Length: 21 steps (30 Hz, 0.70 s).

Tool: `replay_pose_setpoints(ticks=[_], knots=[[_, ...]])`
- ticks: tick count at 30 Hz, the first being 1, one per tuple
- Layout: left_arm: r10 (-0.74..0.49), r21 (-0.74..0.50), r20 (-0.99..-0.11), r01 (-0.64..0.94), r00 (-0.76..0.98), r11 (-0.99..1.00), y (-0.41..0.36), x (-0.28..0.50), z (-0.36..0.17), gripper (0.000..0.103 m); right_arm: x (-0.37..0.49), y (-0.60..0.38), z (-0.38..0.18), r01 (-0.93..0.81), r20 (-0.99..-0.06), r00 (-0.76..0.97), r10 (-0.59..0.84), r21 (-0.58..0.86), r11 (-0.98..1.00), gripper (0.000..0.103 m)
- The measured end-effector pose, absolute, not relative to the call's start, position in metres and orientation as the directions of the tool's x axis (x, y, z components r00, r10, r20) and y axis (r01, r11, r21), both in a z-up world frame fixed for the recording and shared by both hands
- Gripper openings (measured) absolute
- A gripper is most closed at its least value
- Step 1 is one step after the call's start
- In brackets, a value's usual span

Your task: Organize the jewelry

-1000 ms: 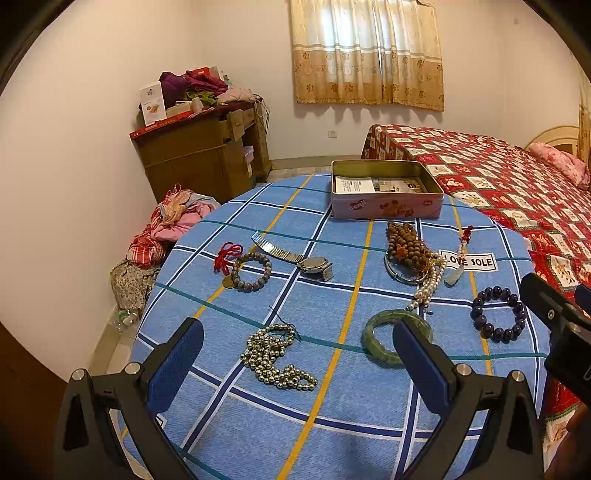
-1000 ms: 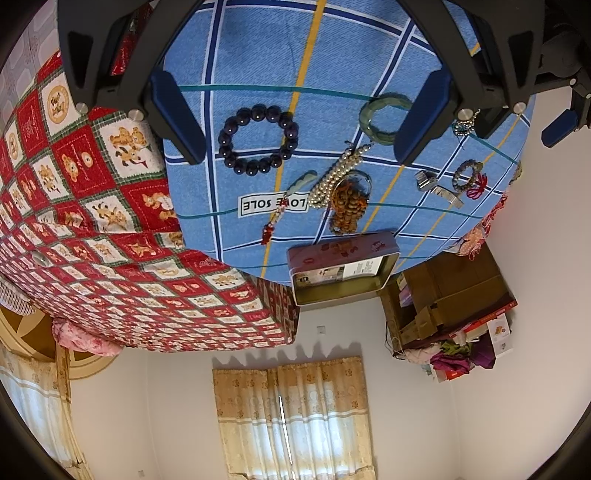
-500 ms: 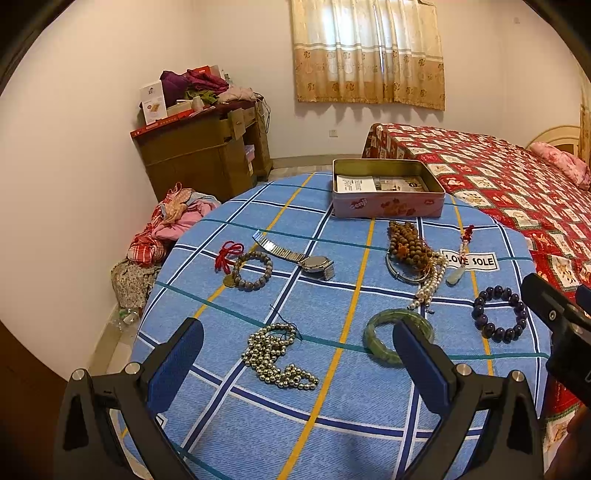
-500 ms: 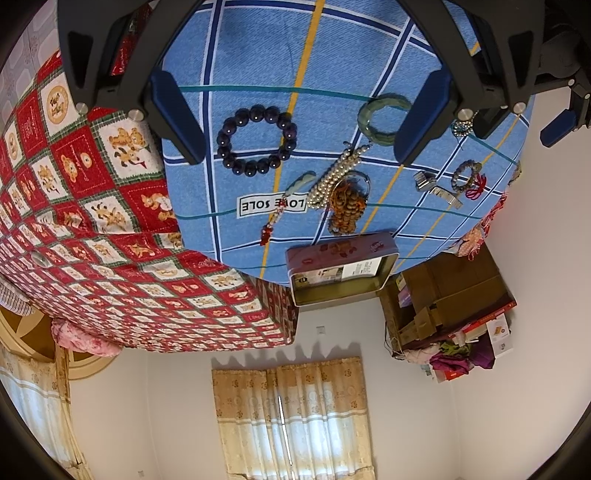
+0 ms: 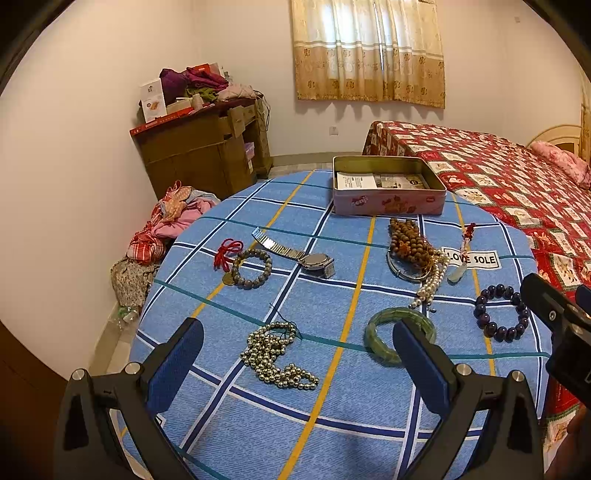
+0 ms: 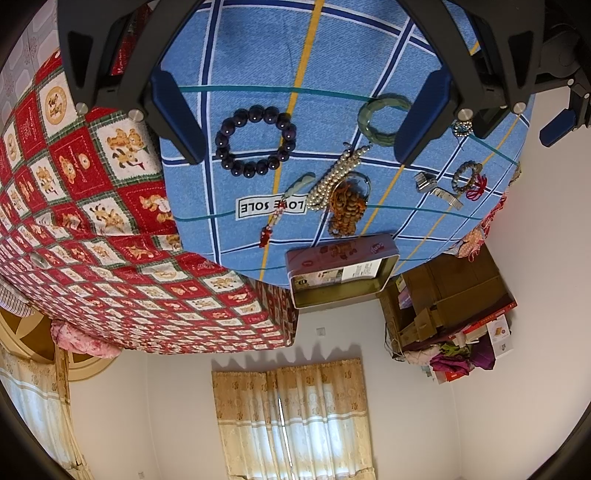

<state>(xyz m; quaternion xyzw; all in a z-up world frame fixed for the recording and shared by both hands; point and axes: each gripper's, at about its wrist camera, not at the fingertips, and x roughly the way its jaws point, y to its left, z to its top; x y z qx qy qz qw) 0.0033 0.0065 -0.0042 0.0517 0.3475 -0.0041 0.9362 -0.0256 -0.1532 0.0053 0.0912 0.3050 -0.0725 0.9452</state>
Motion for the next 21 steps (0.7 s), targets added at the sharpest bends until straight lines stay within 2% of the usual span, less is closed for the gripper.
replay_pose_setpoints(ticks=[10, 16, 21], knots=[[0.071, 0.107, -0.713, 0.008, 0.697, 0.994, 0.015, 0.024, -0.019, 0.102, -0.013, -0.157, 0.0, 0.188, -0.623, 0.781, -0.052, 0.155, 0.97, 0.099], [0.127, 0.162, -0.707, -0.015, 0.695, 0.987, 0.023, 0.04, -0.017, 0.102, 0.001, -0.161, 0.007, 0.155, -0.622, 0.783, -0.023, 0.159, 0.975, 0.079], [0.094, 0.079, -0.693, -0.054, 0.714, 0.995, 0.054, 0.053, -0.008, 0.102, 0.042, -0.179, 0.016, 0.095, -0.653, 0.752, 0.085, 0.235, 0.967, 0.077]])
